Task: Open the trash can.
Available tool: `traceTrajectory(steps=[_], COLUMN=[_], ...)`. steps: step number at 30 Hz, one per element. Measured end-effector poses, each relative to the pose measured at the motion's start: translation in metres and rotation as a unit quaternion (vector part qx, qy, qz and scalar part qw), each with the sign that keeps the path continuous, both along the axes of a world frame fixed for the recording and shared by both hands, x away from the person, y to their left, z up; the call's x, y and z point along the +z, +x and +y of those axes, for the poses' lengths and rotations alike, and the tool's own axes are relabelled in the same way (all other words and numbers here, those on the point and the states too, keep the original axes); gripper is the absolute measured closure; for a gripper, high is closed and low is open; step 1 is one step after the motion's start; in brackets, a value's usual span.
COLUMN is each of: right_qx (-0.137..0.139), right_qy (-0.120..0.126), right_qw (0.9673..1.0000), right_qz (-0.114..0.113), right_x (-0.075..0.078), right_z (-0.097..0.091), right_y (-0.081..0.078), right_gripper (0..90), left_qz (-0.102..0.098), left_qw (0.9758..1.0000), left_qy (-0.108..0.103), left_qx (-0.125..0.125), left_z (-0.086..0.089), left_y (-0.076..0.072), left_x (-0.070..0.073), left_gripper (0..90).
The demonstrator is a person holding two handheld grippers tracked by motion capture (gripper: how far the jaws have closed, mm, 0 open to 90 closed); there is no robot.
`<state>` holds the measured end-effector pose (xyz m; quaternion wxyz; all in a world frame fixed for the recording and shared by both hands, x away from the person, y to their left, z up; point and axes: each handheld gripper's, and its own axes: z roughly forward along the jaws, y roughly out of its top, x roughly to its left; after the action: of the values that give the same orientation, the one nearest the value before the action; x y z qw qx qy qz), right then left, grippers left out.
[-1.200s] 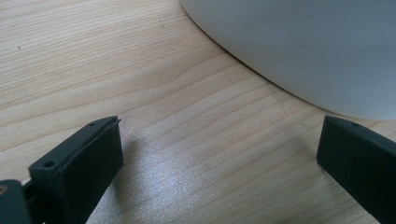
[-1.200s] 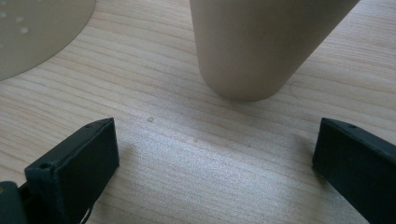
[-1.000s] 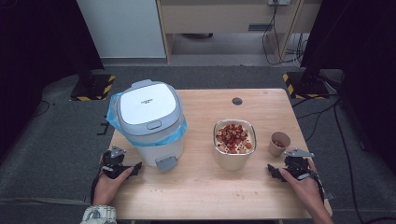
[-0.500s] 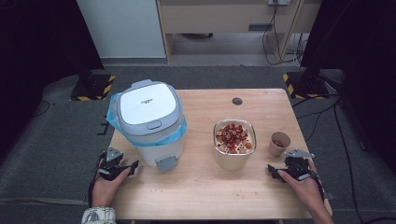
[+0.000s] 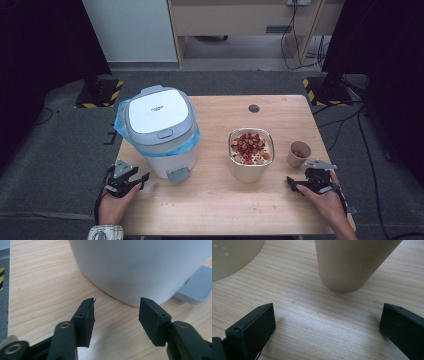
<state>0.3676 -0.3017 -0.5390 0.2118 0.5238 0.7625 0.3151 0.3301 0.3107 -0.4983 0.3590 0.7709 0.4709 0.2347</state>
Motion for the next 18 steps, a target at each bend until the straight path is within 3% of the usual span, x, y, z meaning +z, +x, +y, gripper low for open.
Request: traceTrajectory(steps=[7, 16, 18], right_qx=[0.000, 0.000, 0.001], right_qy=[-0.001, -0.001, -0.001], right_qw=[1.0000, 1.0000, 1.0000], right_qz=[0.000, 0.000, 0.000], right_x=[0.000, 0.000, 0.000], right_z=[0.000, 0.000, 0.000], right_y=[0.000, 0.000, 0.000], right_gripper=[0.7, 0.6, 0.7], left_qz=[-0.016, -0.021, -0.022], left_qw=[0.9997, 0.9991, 0.9987], left_qy=[-0.003, -0.014, -0.008], left_qx=[-0.016, -0.033, -0.045], left_z=[-0.009, -0.016, -0.021], left_y=[-0.010, -0.019, -0.022], left_x=[0.008, 0.015, 0.016], left_gripper=[53.0, 61.6, 64.9])
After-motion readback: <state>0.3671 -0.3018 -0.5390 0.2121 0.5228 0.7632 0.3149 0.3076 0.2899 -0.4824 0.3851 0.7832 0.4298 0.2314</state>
